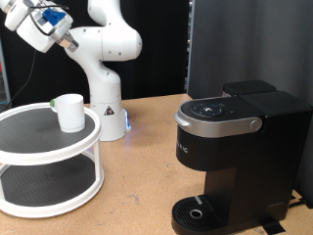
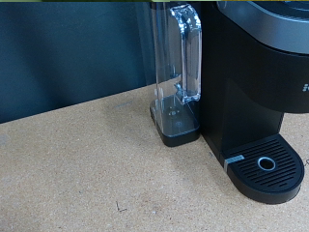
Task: Make a cup of coffee with the keurig machine
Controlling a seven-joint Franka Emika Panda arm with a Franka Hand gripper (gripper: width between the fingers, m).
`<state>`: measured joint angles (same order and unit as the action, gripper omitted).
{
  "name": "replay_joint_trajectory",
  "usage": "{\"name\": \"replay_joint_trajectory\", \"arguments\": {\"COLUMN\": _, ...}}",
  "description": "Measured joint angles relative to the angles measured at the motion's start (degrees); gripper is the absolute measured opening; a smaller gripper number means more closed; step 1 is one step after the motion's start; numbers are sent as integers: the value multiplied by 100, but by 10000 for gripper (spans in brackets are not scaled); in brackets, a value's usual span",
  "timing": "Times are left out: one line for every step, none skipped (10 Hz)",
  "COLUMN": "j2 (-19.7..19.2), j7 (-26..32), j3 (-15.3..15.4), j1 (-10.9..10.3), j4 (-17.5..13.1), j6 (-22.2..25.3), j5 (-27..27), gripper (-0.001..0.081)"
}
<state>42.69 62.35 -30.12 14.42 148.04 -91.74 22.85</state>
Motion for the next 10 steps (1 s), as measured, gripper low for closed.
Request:
{"name": "replay_joint_trajectory", "arguments": {"j2": -4, "j7": -8, "j3": 16, "j1": -1, "j4": 14, "j6": -35, "j5": 2, "gripper": 4}}
{"name": "replay_joint_trajectory", "arguments": {"j2": -1, "j7": -104, "j3": 17, "j1": 15, "j4": 62, "j6": -211, "j5": 128, "gripper": 4}}
{"name": "replay_joint_trajectory", "arguments": {"j2": 1, "j7": -258, "j3": 14, "j1": 54, "j4": 105, "j6": -340, "j5": 235, "gripper": 4}}
{"name": "replay_joint_trajectory", "arguments": {"j2": 6, "j7": -403, "j3": 9, "j1": 138, "j4": 133, "j6": -455, "j5": 325, "gripper": 4}}
{"name": "replay_joint_trajectory", "arguments": {"j2": 20, "j7": -504, "j3": 6, "j1": 239, "j4": 160, "j6": -560, "j5": 377, "gripper": 4}}
{"name": "replay_joint_trajectory", "arguments": {"j2": 49, "j7": -555, "j3": -12, "j1": 347, "j4": 180, "j6": -598, "j5": 427, "gripper": 4}}
{"name": "replay_joint_trajectory", "arguments": {"j2": 100, "j7": -567, "j3": -41, "j1": 464, "j4": 203, "j6": -632, "j5": 481, "gripper": 4}}
{"name": "replay_joint_trajectory", "arguments": {"j2": 171, "j7": -567, "j3": -78, "j1": 565, "j4": 229, "j6": -648, "j5": 489, "gripper": 4}}
{"name": "replay_joint_trajectory", "arguments": {"j2": 250, "j7": -570, "j3": -102, "j1": 674, "j4": 258, "j6": -652, "j5": 489, "gripper": 4}}
{"name": "replay_joint_trajectory", "arguments": {"j2": 324, "j7": -570, "j3": -113, "j1": 779, "j4": 285, "j6": -652, "j5": 489, "gripper": 4}}
